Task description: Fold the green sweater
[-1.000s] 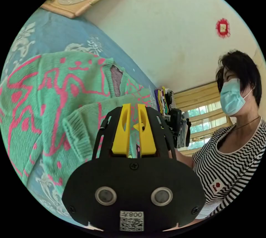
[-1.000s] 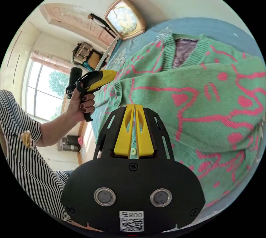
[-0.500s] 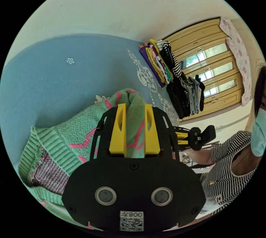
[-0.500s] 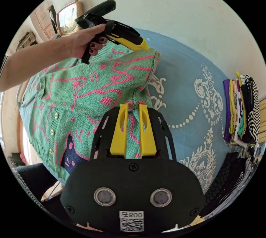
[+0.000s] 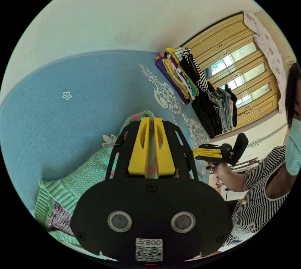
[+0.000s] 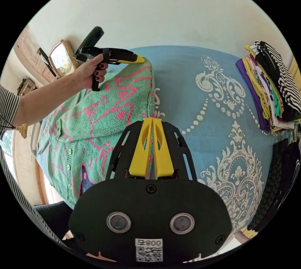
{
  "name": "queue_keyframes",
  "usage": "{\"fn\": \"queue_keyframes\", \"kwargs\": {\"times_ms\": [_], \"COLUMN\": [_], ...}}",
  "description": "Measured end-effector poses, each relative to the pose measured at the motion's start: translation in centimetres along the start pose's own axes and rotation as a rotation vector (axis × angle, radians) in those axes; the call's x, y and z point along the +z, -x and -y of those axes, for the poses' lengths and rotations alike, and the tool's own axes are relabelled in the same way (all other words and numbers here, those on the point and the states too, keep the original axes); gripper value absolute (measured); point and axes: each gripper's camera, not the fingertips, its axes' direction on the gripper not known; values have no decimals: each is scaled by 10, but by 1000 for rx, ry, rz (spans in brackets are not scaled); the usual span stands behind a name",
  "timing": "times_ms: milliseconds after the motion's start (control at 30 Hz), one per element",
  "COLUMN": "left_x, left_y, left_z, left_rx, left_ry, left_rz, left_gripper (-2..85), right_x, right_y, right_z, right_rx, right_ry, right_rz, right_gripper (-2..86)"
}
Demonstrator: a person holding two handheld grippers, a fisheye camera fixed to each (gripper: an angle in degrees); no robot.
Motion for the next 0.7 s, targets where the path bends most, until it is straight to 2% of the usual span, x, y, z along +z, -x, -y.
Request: {"fn": "queue_keyframes", "kwargs": {"times_ms": [100,333,400,533,700], "left_x": [19,-4,6,56,44], "left_y": [9,-9,-15,-10,-1], "left_z": [-8,-47,-55,-71,-105], "left_rx": [-48,23,65,84,18], "left_ry": [25,-153,-106,155,73], "left_rz": [5,38,30,136,81], "left_gripper": [22,11,6,3,1], "right_x": [15,0,17,52,61], "right_y": [-7,22,34,50,59], "right_z": [-3,1,6,13,11], "right_rx": [40,-63,-116,-177,-167], "right_ry": [51,-48,6,144,106], "right_rz": [104,124,61,-67,-71], "right_gripper": [2,0,1,0,0]}}
